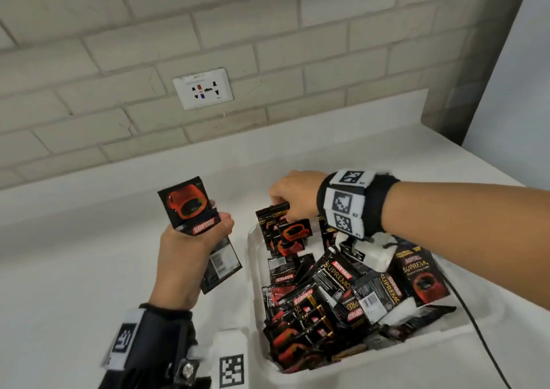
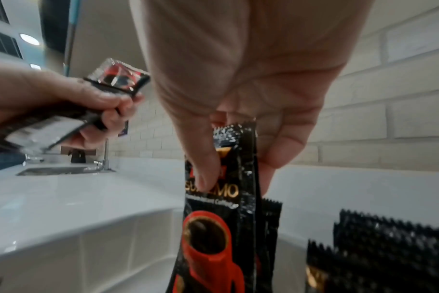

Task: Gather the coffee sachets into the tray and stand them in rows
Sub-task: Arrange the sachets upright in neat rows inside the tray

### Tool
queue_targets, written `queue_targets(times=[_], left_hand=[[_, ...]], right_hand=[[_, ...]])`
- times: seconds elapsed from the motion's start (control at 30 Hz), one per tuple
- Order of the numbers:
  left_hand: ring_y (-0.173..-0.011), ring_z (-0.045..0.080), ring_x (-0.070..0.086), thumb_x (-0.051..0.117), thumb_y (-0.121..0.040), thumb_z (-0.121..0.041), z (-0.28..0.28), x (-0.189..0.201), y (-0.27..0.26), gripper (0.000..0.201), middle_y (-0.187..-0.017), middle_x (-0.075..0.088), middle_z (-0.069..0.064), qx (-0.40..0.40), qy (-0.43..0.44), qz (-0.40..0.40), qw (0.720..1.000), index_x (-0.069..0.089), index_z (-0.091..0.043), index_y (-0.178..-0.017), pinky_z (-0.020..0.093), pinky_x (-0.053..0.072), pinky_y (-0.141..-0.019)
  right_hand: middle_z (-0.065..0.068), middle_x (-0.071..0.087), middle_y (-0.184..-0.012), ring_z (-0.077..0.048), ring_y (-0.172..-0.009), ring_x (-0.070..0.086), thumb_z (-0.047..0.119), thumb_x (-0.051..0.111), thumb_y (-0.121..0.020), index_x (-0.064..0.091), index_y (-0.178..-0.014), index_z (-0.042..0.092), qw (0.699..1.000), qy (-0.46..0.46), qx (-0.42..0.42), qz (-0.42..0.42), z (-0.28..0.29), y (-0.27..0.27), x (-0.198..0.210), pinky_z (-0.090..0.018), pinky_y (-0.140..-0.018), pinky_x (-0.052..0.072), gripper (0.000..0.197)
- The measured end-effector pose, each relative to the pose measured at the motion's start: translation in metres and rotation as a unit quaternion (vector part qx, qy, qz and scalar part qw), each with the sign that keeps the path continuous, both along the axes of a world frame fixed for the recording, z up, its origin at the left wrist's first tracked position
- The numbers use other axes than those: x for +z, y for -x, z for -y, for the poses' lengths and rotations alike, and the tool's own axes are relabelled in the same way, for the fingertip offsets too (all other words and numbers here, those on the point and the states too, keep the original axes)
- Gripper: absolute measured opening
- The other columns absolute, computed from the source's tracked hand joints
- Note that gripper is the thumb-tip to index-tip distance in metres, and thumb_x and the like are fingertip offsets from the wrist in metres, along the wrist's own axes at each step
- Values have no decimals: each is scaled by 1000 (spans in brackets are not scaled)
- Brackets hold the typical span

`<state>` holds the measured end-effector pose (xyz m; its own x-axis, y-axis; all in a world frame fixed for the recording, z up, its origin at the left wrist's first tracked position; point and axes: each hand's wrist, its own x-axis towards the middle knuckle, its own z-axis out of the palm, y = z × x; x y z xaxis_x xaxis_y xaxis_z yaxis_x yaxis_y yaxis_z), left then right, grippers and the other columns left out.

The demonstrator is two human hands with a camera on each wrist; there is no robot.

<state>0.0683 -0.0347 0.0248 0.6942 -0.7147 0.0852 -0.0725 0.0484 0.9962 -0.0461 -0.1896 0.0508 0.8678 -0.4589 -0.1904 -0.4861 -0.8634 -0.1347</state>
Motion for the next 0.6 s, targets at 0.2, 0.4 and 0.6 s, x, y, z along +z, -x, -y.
queue_targets(times=[0.2,0.4,0.6], left_hand=[[-62,5,63,71,-74,4,-10,-13,-8,25,-70,70,-7,-21,-25,-21,999,66,-20,-80,28,46,-67],[-81,21,64,72,-72,2,-16,-19,-15,30,-97,70,5,-36,-48,-42,997,74,-27,-68,32,47,-73],[-78,26,64,83,-61,-3,-14,-17,-14,36,-79,72,5,-53,-47,-68,995,72,-37,-67,33,48,-71]], right_hand=[[-8,53,-92,-22,-75,50,14,58,-85,56,-105,5,994,46,61,-72,-7,-22,-15,-22,-48,31,22],[-10,63,-97,-19,-67,48,21,57,-86,59,-106,6,971,142,115,-152,-8,-35,-22,-22,-44,30,25],[-2,58,-80,-18,-61,48,34,61,-83,59,-96,12,965,179,112,-155,-7,-34,-18,-21,-48,33,25]])
